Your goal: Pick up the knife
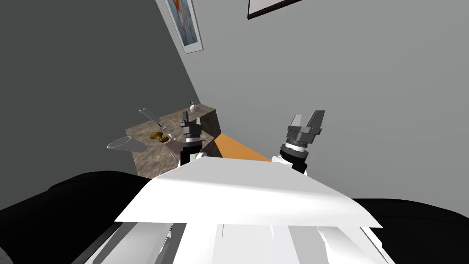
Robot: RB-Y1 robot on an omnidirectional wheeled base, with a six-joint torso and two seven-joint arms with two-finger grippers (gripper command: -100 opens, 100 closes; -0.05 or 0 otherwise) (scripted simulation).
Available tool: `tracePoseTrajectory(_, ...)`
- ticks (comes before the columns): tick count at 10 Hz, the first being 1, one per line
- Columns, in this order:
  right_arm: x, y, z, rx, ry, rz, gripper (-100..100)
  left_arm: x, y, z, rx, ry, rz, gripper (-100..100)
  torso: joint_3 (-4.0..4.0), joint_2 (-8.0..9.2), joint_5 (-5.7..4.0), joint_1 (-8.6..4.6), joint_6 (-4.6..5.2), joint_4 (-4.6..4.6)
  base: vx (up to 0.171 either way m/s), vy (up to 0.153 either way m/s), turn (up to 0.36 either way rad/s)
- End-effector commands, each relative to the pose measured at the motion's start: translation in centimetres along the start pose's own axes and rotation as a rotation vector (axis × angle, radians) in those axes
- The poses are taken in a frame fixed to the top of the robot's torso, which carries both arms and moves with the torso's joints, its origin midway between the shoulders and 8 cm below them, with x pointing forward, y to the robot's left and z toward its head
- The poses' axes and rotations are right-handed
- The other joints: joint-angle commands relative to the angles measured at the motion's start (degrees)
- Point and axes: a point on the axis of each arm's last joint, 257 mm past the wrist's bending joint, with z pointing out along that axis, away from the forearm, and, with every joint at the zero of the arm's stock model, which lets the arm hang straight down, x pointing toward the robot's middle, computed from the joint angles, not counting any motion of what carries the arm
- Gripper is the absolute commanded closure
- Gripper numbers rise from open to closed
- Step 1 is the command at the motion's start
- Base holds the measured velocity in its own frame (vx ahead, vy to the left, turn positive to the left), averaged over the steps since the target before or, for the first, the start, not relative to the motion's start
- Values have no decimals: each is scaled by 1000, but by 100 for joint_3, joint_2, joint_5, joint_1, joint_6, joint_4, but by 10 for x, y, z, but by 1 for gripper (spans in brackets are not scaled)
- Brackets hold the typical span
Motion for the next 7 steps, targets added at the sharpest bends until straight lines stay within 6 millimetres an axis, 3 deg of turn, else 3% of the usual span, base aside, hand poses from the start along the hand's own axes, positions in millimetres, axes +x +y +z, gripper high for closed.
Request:
tracePoseTrajectory(1, 0, 0, 0, 0, 0, 0, 0, 1, 5, -2, -28, 36, 48, -100, 0, 0, 0, 0, 0, 0, -7, -37, 38)
tracePoseTrajectory(7, 0, 0, 0, 0, 0, 0, 0, -23, 35, -19, -192, 70, 255, -100, 0, 0, -11, -49, 0, 0, -1, -112, 39)
